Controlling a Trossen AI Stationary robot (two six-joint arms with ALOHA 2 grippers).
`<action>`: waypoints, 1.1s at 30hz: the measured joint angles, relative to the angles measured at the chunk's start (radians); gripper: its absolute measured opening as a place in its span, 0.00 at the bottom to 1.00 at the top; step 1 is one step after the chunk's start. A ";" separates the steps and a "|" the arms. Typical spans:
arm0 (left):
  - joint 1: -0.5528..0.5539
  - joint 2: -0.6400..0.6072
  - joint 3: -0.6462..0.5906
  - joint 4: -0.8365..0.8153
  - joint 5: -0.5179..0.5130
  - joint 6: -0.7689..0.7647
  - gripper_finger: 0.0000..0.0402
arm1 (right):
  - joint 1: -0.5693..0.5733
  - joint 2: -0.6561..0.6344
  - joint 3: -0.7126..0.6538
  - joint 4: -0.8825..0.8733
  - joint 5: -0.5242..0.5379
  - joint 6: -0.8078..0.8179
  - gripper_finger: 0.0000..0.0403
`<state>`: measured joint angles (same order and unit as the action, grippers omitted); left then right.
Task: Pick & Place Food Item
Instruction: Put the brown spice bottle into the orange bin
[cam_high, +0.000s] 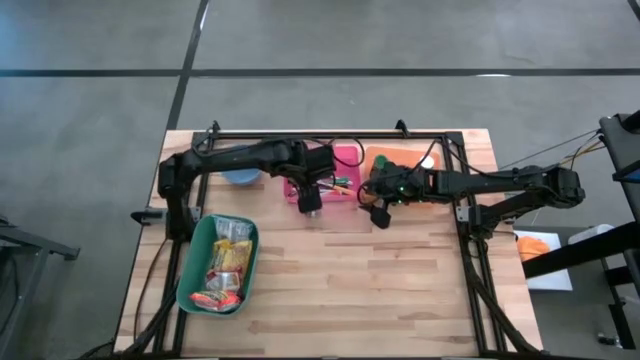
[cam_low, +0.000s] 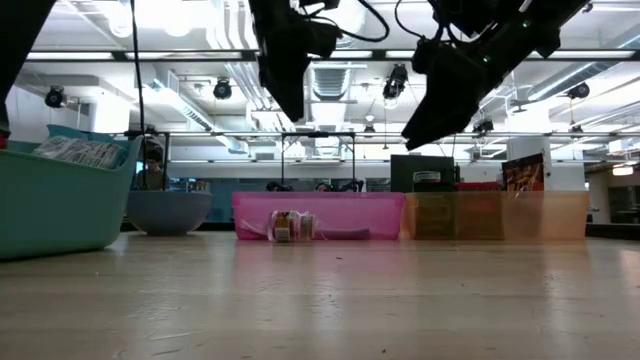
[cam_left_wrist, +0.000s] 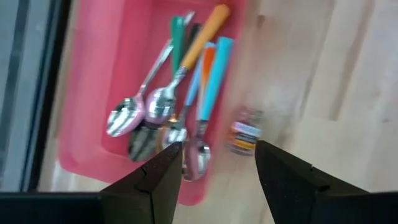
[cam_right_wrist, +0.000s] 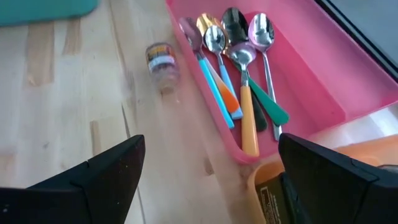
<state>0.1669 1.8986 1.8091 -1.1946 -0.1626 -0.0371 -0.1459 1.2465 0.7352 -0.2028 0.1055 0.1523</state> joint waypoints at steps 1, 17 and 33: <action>-0.011 -0.001 0.000 0.000 0.003 -0.008 0.51 | 0.000 0.000 -0.004 -0.002 0.000 -0.011 0.91; -0.232 0.001 -0.331 0.223 -0.121 0.047 0.51 | 0.000 0.000 -0.020 -0.011 -0.039 -0.048 0.91; -0.169 0.002 -0.566 0.596 -0.186 0.058 0.51 | 0.022 0.000 -0.020 -0.009 -0.061 -0.024 0.91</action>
<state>-0.0018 1.9006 1.2427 -0.5988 -0.3487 0.0212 -0.1236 1.2465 0.7151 -0.2115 0.0448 0.1281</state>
